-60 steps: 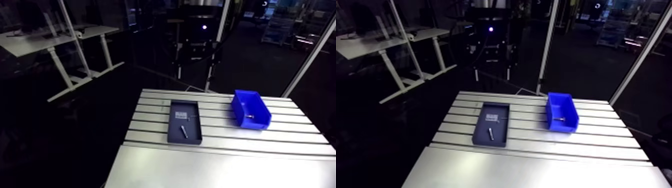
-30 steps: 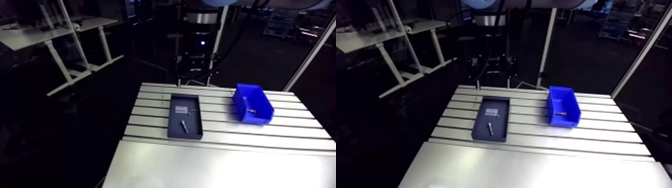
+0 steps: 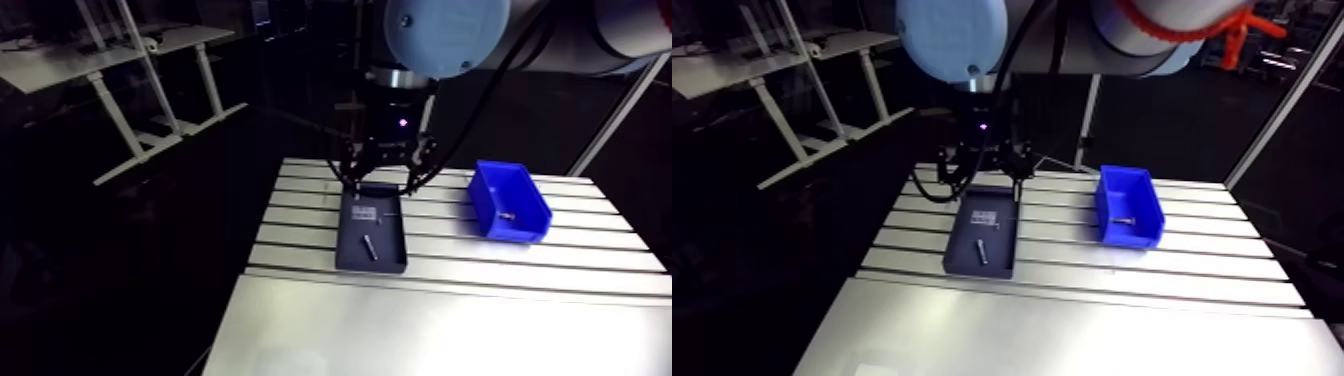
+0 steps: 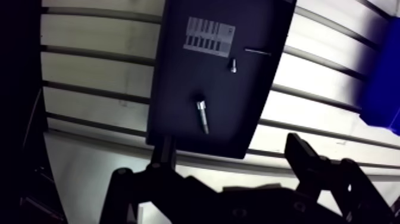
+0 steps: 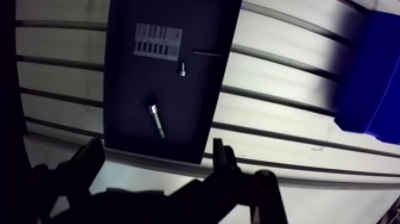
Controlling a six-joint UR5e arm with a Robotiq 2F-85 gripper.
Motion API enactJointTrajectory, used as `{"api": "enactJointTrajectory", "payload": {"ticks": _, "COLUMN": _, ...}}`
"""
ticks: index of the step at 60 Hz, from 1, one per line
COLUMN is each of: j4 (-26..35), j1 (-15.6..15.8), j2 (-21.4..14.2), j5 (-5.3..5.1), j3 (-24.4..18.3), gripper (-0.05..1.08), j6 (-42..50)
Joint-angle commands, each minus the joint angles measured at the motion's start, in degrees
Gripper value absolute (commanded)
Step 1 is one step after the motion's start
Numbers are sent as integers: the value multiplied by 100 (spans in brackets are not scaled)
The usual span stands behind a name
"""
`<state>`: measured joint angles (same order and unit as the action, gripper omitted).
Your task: Pick up the M10 bolt from the tray and put it into the blue bin.
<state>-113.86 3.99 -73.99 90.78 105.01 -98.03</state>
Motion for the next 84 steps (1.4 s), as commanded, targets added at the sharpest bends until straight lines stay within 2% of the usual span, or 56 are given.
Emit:
{"api": "enactJointTrajectory", "payload": {"ticks": 1, "j4": -289, "j1": 6, "j2": 45, "j5": 82, "j3": 189, "gripper": 1, "j6": -89}}
{"api": "enactJointTrajectory", "payload": {"ticks": 33, "j4": -292, "j1": 162, "j2": 134, "j5": 74, "j3": 314, "gripper": 1, "j6": -509}}
{"api": "enactJointTrajectory", "payload": {"ticks": 66, "j4": -299, "j1": 164, "j2": 259, "j5": 83, "j3": 340, "gripper": 2, "j6": -1067}}
{"api": "enactJointTrajectory", "payload": {"ticks": 84, "j4": -427, "j1": 179, "j2": 363, "j5": 67, "j3": 415, "gripper": 28, "j6": -1045}}
